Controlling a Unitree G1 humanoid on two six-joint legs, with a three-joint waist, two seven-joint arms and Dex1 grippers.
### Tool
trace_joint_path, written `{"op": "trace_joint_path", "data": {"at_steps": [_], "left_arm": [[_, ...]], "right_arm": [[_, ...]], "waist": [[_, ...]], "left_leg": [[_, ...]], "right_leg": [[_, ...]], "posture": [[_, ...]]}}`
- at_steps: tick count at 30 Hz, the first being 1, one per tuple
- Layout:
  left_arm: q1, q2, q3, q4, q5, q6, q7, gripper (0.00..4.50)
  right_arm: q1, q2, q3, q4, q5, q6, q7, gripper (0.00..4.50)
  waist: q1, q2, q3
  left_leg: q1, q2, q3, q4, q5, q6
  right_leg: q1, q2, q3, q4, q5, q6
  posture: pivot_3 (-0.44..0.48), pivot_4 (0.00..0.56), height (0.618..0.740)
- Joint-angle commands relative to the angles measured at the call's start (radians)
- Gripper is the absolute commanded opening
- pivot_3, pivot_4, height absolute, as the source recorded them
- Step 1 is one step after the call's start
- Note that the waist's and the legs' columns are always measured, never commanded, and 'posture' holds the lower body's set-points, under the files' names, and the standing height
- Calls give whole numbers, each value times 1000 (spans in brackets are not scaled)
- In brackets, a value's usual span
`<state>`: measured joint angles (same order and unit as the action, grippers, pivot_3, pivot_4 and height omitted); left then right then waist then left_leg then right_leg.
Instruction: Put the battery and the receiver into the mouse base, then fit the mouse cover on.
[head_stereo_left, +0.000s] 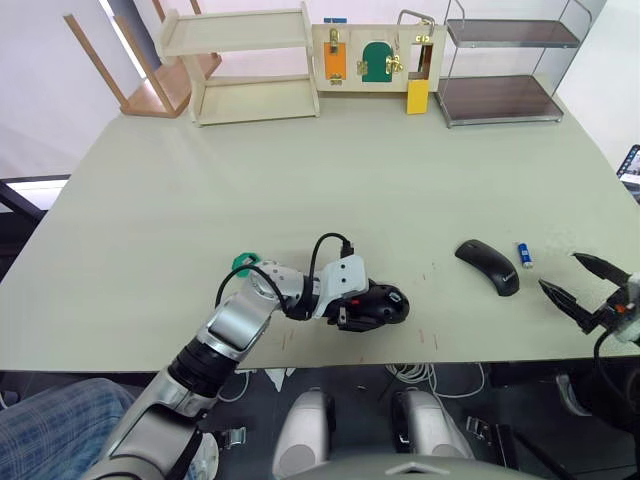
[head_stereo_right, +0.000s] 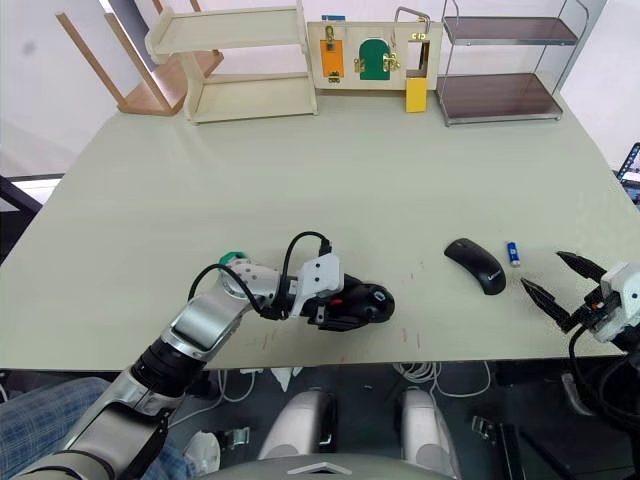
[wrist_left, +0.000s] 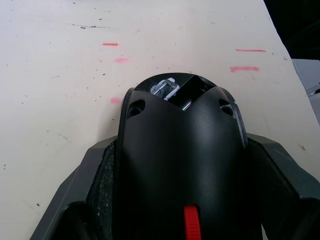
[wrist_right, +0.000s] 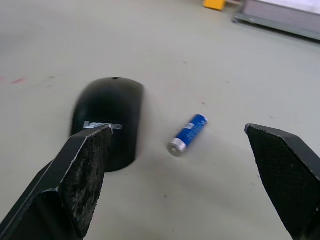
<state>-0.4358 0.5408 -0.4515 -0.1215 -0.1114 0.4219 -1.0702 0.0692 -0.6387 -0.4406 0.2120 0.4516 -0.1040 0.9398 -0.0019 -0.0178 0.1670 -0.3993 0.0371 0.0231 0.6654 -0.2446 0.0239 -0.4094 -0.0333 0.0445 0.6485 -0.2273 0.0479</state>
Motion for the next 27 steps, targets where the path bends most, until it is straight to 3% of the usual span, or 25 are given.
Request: {"op": "trace_joint_path", "data": {"at_steps": [1,11,23,27], "left_arm": [[5,1,-24,5,22,7,-5,2969],[1,0,-26,6,25,7,-13,2969],[7,-5,-24,-1,30,15,-8,2969],[9,-5,-23,-4,30,16,-5,2969]], "right_arm": [[-22,43,-2,-98,-34,101,-201,4500],[-70,80,68,-159,-117,319,-426,4500],[-114,98,96,-144,-118,403,-450,4500],[-110,99,95,-148,-114,421,-452,3371]], "waist": [[0,0,0],[-1,2,-1],[-2,2,-1],[-2,2,-1]], "left_leg": [[0,0,0,0,0,0],[0,0,0,0,0,0],[0,0,0,0,0,0],[0,0,0,0,0,0]], "right_leg": [[0,0,0,0,0,0],[0,0,0,0,0,0],[0,0,0,0,0,1],[0,0,0,0,-1,1]], "posture": [[0,150,740],[0,150,740],[0,150,740],[0,150,740]]}}
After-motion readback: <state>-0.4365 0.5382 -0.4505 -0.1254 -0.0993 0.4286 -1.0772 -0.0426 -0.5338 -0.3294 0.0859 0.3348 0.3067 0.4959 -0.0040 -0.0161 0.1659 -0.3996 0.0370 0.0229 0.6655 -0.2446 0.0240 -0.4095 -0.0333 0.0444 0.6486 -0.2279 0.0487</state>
